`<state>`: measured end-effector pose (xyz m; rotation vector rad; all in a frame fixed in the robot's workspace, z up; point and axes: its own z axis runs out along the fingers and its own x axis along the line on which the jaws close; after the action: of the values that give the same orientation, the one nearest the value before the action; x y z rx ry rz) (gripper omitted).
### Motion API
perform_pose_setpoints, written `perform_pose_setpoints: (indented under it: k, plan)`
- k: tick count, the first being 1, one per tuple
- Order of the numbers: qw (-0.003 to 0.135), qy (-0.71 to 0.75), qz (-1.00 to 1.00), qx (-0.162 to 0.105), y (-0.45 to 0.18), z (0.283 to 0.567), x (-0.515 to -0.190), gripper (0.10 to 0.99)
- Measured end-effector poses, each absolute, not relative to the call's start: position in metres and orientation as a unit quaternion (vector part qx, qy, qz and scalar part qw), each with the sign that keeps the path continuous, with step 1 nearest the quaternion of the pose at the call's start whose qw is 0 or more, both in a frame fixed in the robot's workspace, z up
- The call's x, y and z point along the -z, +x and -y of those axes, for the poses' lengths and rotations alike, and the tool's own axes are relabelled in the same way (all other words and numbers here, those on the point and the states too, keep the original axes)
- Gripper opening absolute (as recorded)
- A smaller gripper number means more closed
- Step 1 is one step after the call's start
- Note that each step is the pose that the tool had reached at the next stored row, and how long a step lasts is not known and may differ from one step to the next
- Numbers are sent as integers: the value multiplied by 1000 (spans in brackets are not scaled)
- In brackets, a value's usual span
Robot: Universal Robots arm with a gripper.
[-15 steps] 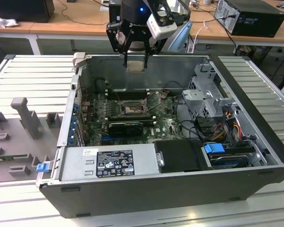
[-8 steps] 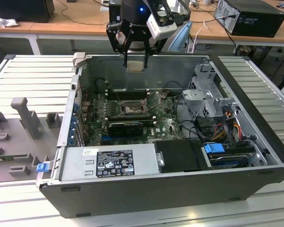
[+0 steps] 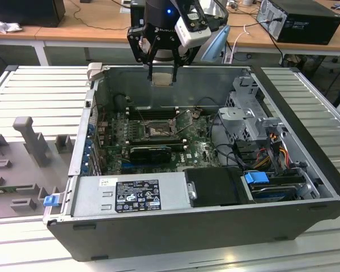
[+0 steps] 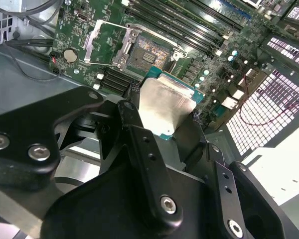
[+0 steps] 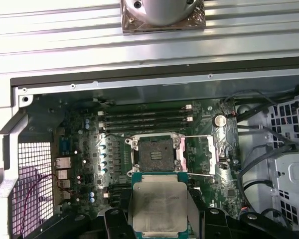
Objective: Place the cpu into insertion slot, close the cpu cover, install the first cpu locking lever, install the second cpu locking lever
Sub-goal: 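Place the cpu into insertion slot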
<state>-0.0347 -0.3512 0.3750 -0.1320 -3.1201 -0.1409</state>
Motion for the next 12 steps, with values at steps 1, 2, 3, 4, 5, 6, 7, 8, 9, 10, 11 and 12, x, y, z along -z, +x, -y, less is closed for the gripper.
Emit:
perform_pose_setpoints:
  k: [1,2,3,4,5,6,7,8,9,10,11,12]
  plan:
    - [8,-43,998,45,-35,351,-375,529]
    - [8,-44,998,45,-35,351,-375,529]
    - [8,-45,998,45,-35,351,-375,529]
    - [8,-46,998,45,-35,351,-375,529]
    - [8,-47,998,45,-35,351,-375,529]
    - [8,-48,998,45,-35,351,-375,529]
    - [7,-49,998,45,-35,351,-375,529]
    - [7,-49,998,45,-35,351,-375,529]
    - [7,-50,998,45,-35,351,-375,529]
    - [7,-51,998,45,-35,351,-375,529]
    - [7,-52,998,45,-35,351,-375,529]
    - [7,-56,997,45,-35,351,-375,529]
